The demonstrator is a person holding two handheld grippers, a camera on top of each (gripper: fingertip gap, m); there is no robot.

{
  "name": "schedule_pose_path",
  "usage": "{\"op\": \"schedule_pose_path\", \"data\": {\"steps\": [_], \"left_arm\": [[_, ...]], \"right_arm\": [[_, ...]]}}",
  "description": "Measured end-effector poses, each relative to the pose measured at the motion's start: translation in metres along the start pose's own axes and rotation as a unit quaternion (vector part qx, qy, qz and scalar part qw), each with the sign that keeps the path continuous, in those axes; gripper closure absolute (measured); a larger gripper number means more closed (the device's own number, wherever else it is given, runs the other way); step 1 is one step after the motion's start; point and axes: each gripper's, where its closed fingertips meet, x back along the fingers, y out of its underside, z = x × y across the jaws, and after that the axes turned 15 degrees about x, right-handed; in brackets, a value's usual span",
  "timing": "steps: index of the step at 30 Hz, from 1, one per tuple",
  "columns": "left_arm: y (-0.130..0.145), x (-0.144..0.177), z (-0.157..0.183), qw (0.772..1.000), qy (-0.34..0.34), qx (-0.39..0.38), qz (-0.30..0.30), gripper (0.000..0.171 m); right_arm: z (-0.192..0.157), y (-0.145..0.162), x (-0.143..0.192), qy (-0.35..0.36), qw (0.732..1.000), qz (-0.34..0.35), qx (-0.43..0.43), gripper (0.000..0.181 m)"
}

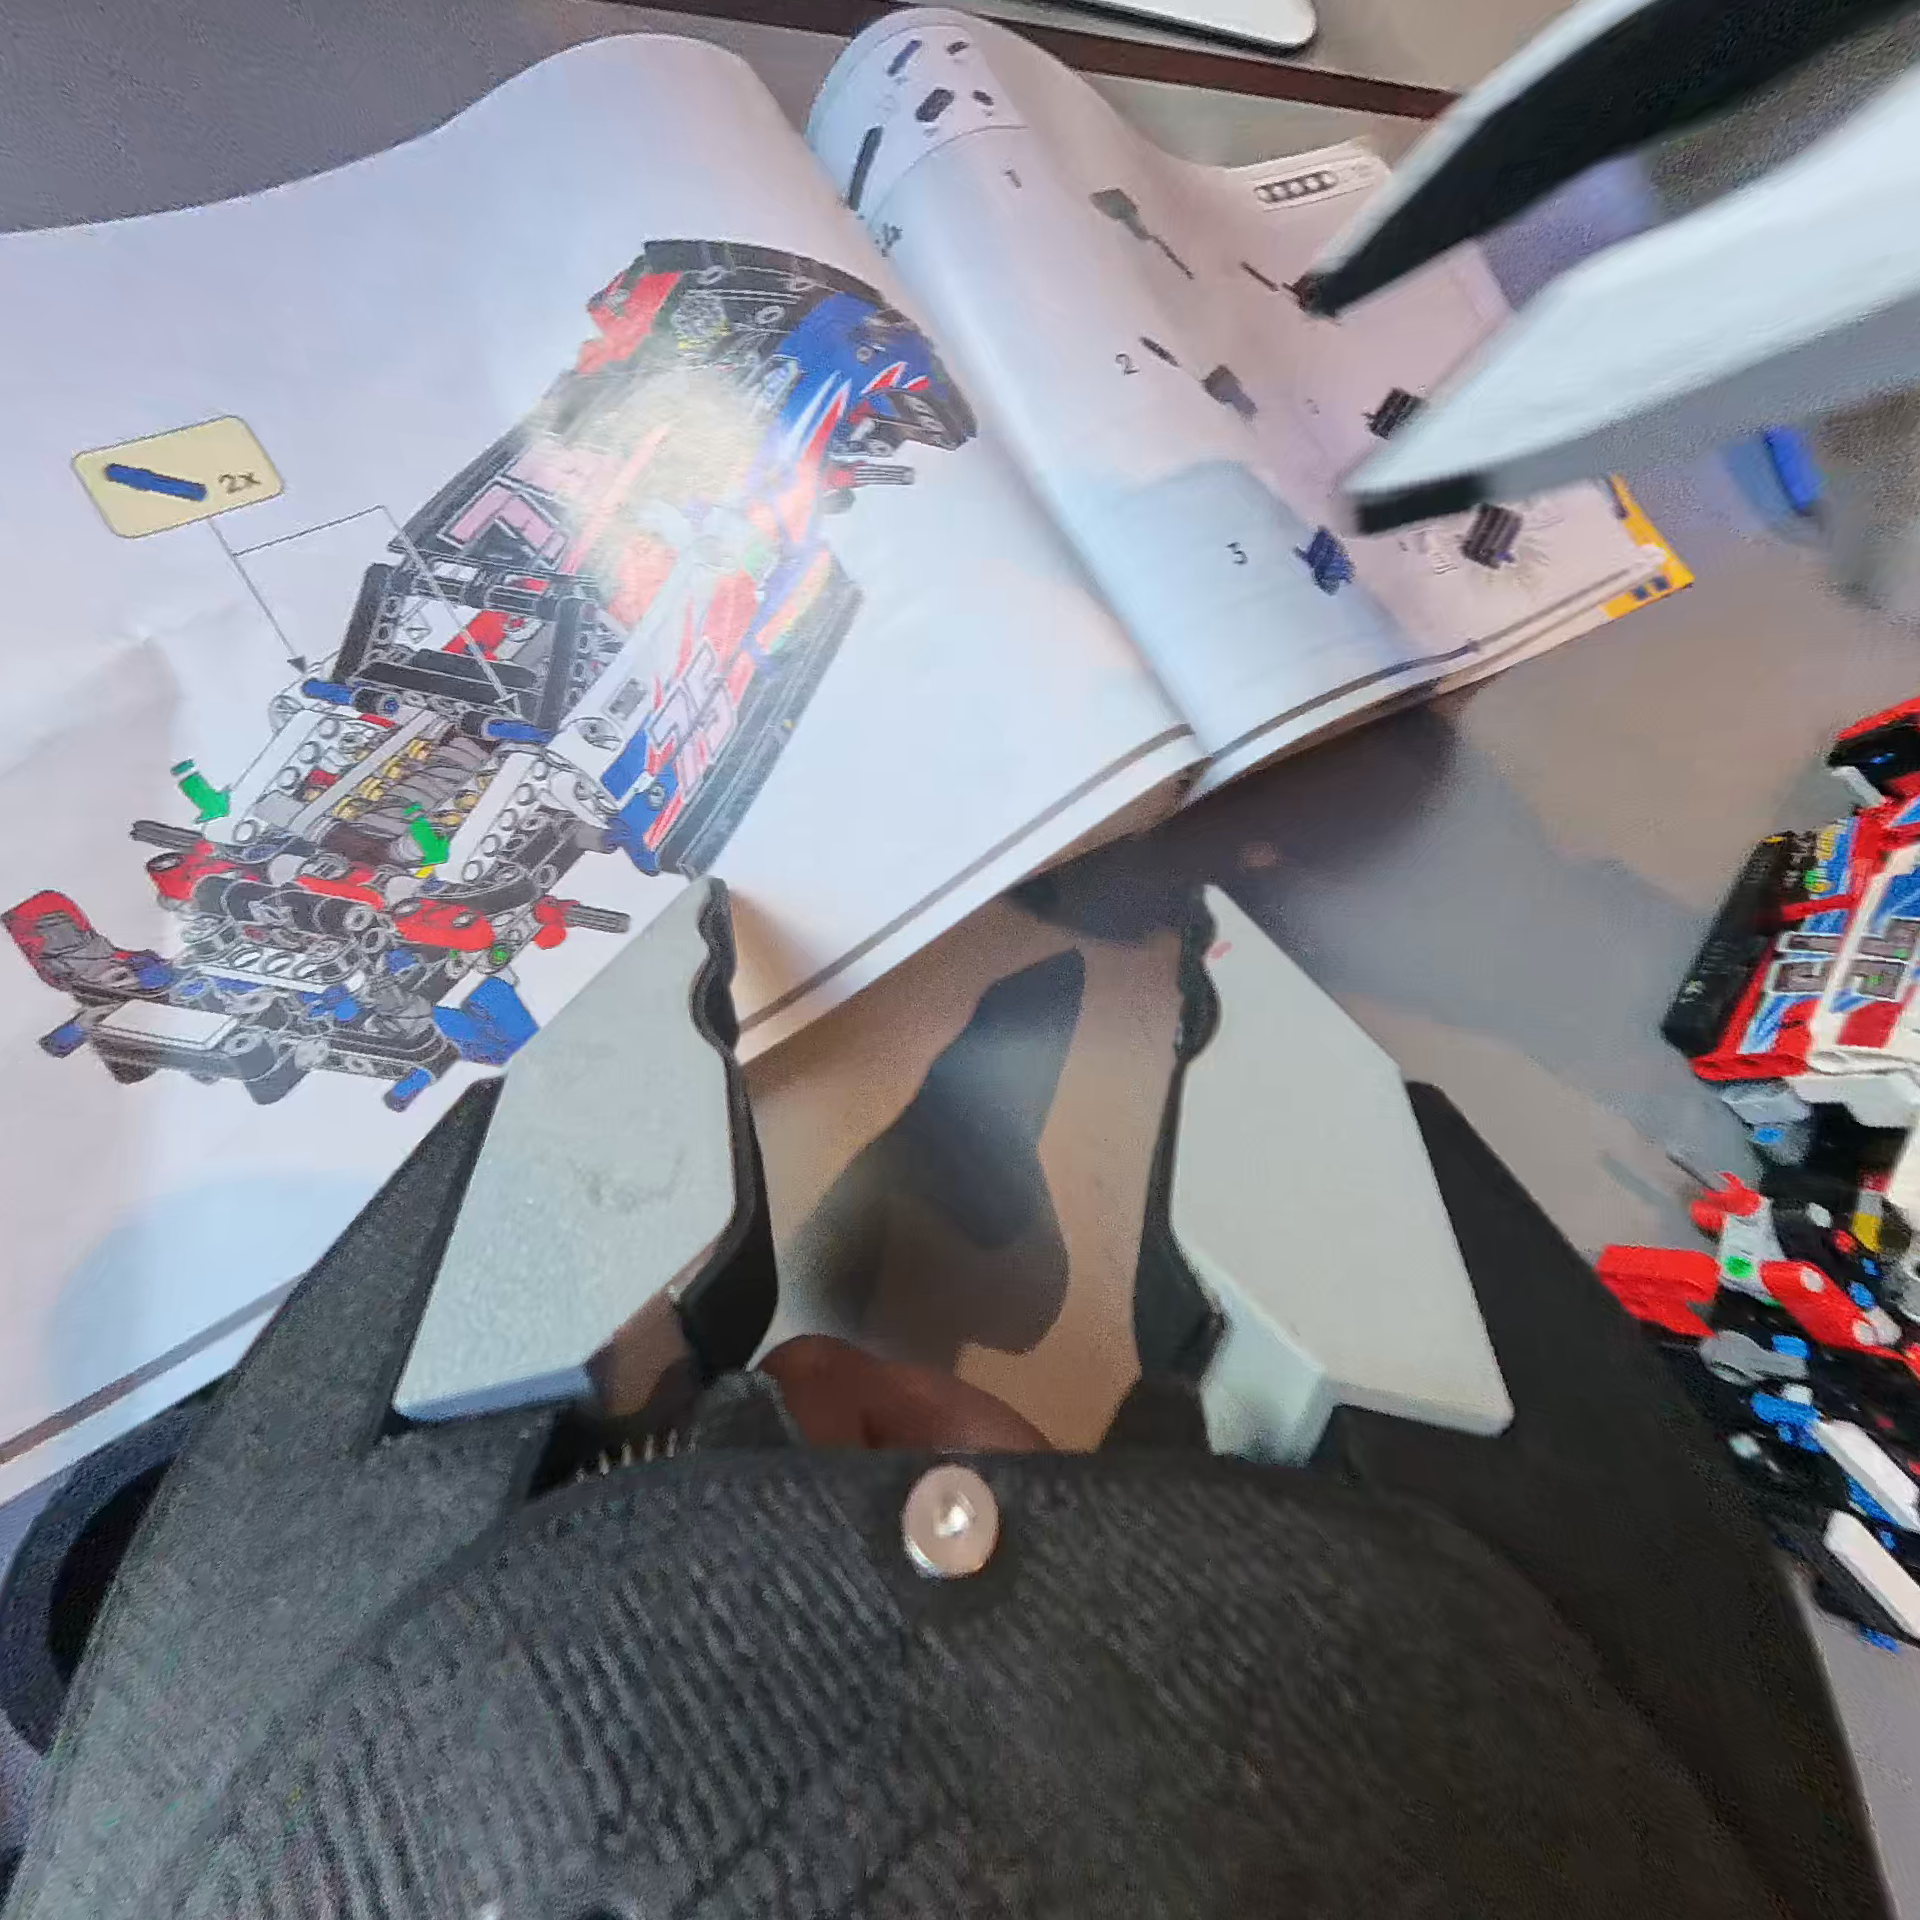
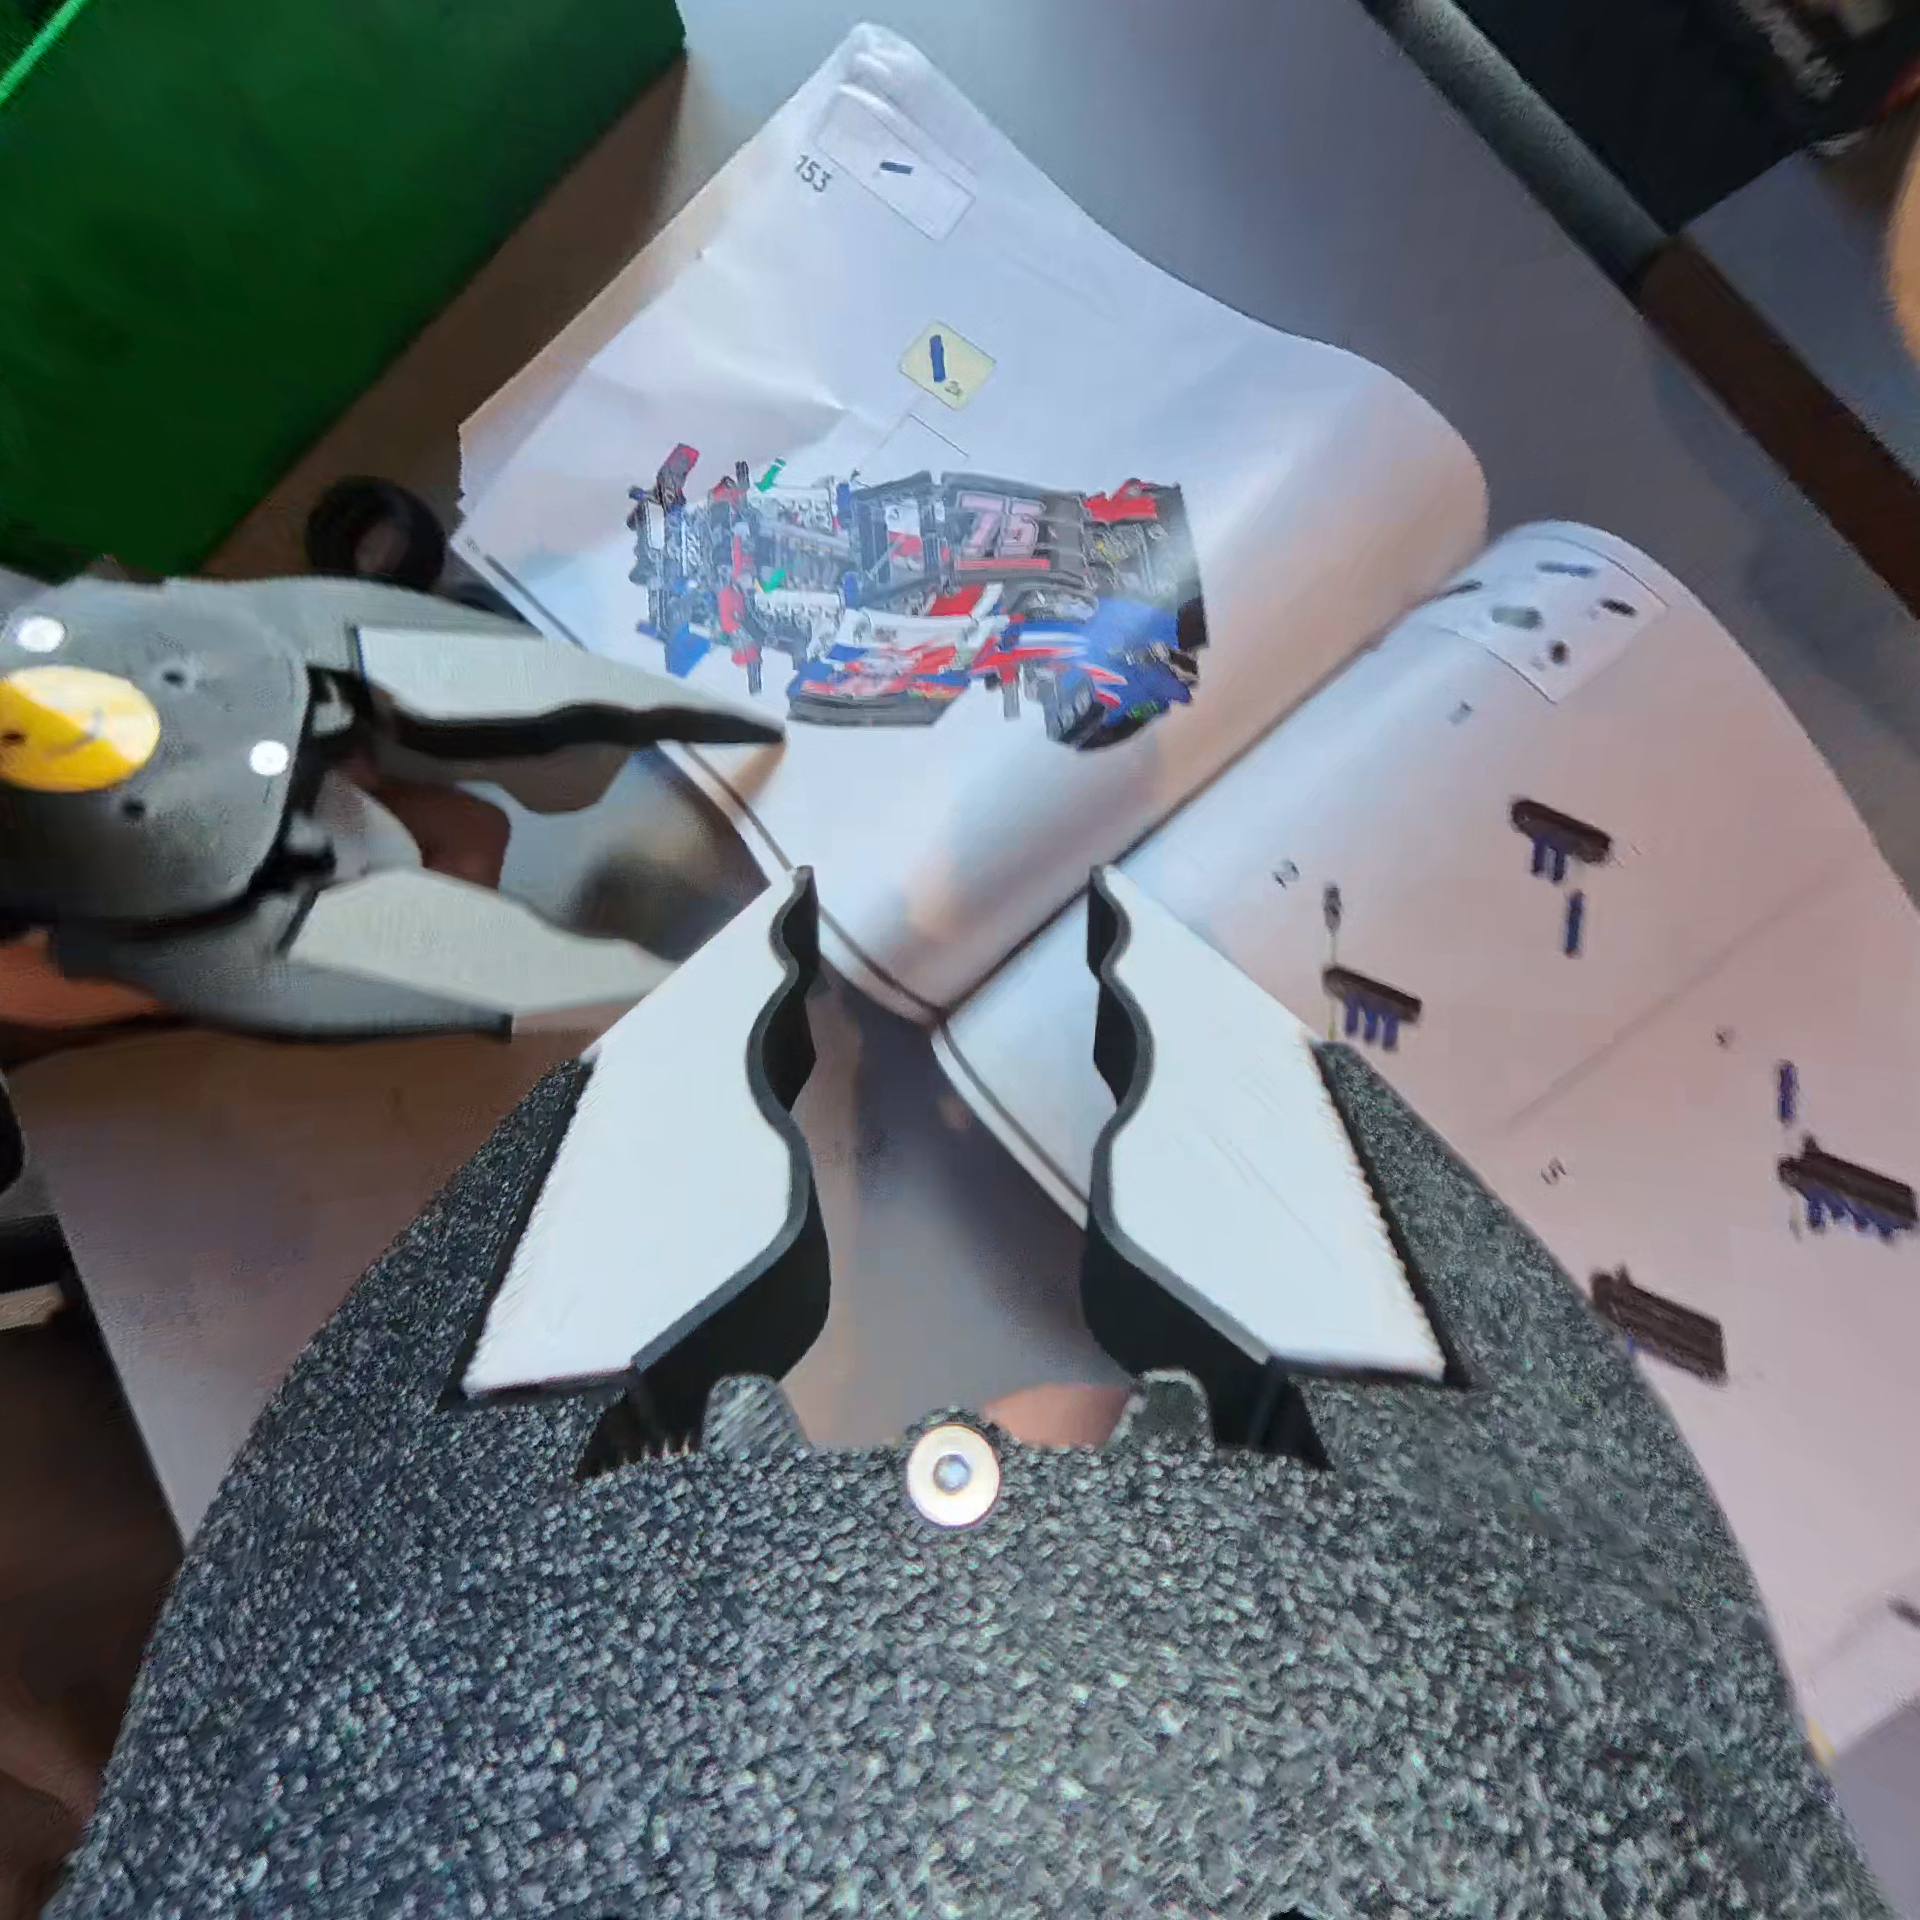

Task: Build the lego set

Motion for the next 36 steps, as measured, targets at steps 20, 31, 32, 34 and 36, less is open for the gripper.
{"op": "schedule_pose_path", "data": {"steps": [20,31,32,34,36], "left_arm": [[0.021,0.048,0.101,0.963,0.235,-0.097,0.087,0.106],[0.067,0.108,0.089,0.955,0.18,-0.201,0.121,0.117],[0.071,0.12,0.083,0.956,0.173,-0.208,0.114,0.117],[0.079,0.142,0.07,0.96,0.163,-0.209,0.094,0.117],[0.077,0.163,0.055,0.963,0.147,-0.198,0.11,0.117]], "right_arm": [[-0.074,0.014,0.061,-0.017,0.998,-0.012,0.058,0.147],[-0.216,0.105,0.143,0.056,0.99,0.092,0.092,0.146],[-0.227,0.112,0.146,0.046,0.989,0.107,0.091,0.145],[-0.25,0.119,0.148,0.011,0.986,0.144,0.086,0.142],[-0.269,0.119,0.143,-0.018,0.981,0.175,0.076,0.139]]}}
